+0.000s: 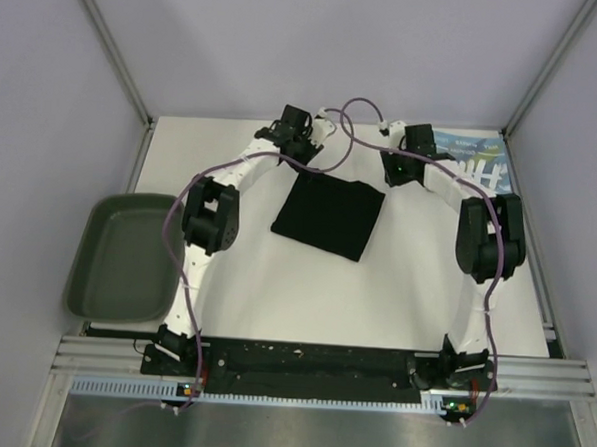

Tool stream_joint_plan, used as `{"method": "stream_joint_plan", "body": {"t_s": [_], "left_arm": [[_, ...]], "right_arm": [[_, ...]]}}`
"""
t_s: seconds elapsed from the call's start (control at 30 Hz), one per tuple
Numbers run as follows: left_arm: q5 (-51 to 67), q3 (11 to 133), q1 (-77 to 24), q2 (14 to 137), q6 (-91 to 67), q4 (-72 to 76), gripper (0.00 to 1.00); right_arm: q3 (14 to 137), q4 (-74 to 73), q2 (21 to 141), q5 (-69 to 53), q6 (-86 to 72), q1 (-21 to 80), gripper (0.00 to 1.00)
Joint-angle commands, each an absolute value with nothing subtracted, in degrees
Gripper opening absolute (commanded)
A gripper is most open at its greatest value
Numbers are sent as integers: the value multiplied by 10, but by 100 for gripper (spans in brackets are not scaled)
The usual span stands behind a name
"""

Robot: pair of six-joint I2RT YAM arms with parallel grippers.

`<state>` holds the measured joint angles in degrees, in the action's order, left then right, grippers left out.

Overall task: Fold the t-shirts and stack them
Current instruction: Fold the long partially folded tshirt into a neat square, then put the neatly folded tshirt into the corner of the board with the right arm

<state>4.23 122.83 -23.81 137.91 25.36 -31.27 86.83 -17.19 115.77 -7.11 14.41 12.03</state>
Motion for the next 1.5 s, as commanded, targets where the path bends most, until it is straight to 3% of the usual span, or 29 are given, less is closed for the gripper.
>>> {"method": "stream_joint_plan", "body": {"t_s": [0.0,0.07,0.2,0.27,0.47,0.73,0.93,1.2,1.33,1.47], "left_arm": [[109,1201,-230,1283,204,-304,36],[150,1170,-229,1260,201,-297,26],[230,1167,-237,1267,214,-350,0],[246,1184,-242,1290,221,-392,0],[234,1279,-243,1387,225,-475,0],[121,1344,-245,1428,214,-417,0],[-20,1370,-245,1446,186,-374,13],[-64,1387,-234,1449,169,-341,24],[-20,1349,-220,1392,149,-347,22],[16,1232,-220,1283,155,-323,22]], "right_arm": [[866,-196,1067,-130,60,113,29],[845,-195,1049,-208,27,113,26],[823,-188,1053,-311,-59,113,5],[809,-178,1055,-317,-89,113,1],[787,-162,1089,-308,-125,113,0],[798,-163,1136,-265,-151,111,0],[809,-165,1154,-225,-172,101,0],[793,-180,1102,-169,-175,91,26],[744,-185,1062,-182,-170,88,50],[704,-181,1039,-209,-181,87,55]]}}
